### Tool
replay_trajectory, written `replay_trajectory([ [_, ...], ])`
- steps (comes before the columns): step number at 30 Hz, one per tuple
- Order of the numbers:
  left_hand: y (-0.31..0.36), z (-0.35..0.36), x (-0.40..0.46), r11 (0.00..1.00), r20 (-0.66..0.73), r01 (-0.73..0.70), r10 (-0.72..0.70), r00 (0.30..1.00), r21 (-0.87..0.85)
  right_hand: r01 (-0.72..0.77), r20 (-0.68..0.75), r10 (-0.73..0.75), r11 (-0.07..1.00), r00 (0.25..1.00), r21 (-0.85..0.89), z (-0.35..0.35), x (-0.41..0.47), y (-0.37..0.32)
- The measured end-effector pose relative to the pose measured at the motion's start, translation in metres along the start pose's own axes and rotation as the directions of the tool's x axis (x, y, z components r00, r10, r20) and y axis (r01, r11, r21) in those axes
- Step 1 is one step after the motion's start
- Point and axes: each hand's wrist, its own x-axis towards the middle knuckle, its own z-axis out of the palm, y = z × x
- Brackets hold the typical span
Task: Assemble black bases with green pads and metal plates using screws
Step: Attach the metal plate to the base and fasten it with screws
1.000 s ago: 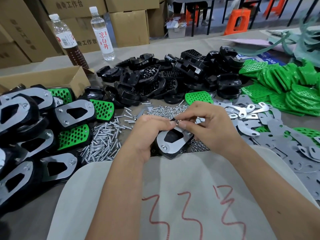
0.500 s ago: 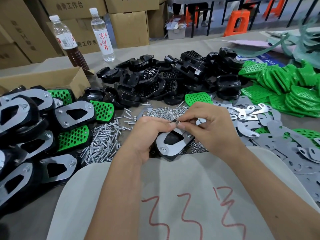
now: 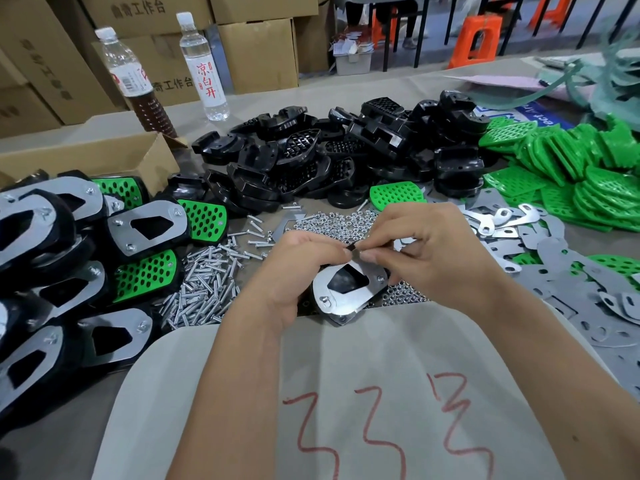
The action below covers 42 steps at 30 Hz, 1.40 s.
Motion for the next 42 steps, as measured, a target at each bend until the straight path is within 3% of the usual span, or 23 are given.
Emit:
replay_trajectory([
  [8, 0.0, -0.002, -0.001, 1.0, 0.02, 0.004, -0.004, 1.0, -0.019, 0.012, -0.139, -0.021, 0.998, 0.99, -0.066, 0.013, -0.002, 0.004],
  [11, 0.001, -0.001, -0.001, 0.999, 0.035, 0.016, -0.015, 0.999, -0.042, -0.025, -0.192, 0.03, 0.999, 0.981, 0.026, 0.018, -0.002, 0.007],
  [17, 0.0, 0.001, 0.001, 0.995, -0.026, 0.019, -0.022, 0.999, -0.101, -0.18, -0.078, 0.214, 0.934, 0.974, 0.31, 0.021, -0.005, 0.013],
  [20, -0.002, -0.001, 0.002, 0.989, -0.051, 0.043, -0.05, 0.997, -0.143, -0.21, -0.109, 0.269, 0.902, 0.957, 0.378, 0.017, -0.005, 0.014],
  [24, -0.002, -0.003, 0.003, 0.978, -0.041, 0.059, -0.068, 0.997, -0.201, -0.184, -0.151, 0.257, 0.906, 0.955, 0.381, 0.014, -0.007, 0.015],
  [28, -0.002, -0.003, 0.004, 0.978, -0.037, 0.054, -0.063, 0.997, -0.2, -0.179, -0.069, 0.208, 0.94, 0.976, 0.291, 0.018, -0.007, 0.011],
  [33, -0.003, -0.002, 0.004, 0.976, -0.022, 0.056, -0.062, 0.998, -0.212, -0.179, -0.189, 0.299, 0.861, 0.935, 0.477, 0.013, -0.006, 0.013],
  [37, -0.003, -0.002, 0.004, 0.979, -0.012, 0.061, -0.064, 0.998, -0.194, -0.217, -0.085, 0.259, 0.916, 0.962, 0.338, 0.016, -0.006, 0.01],
  [40, -0.003, 0.0, 0.003, 0.98, -0.012, 0.055, -0.058, 0.998, -0.192, -0.212, -0.162, 0.325, 0.85, 0.932, 0.482, 0.016, -0.004, 0.009],
  [42, -0.002, 0.001, 0.003, 0.982, -0.013, 0.047, -0.05, 0.999, -0.182, -0.201, -0.174, 0.311, 0.864, 0.934, 0.462, 0.016, -0.006, 0.012],
])
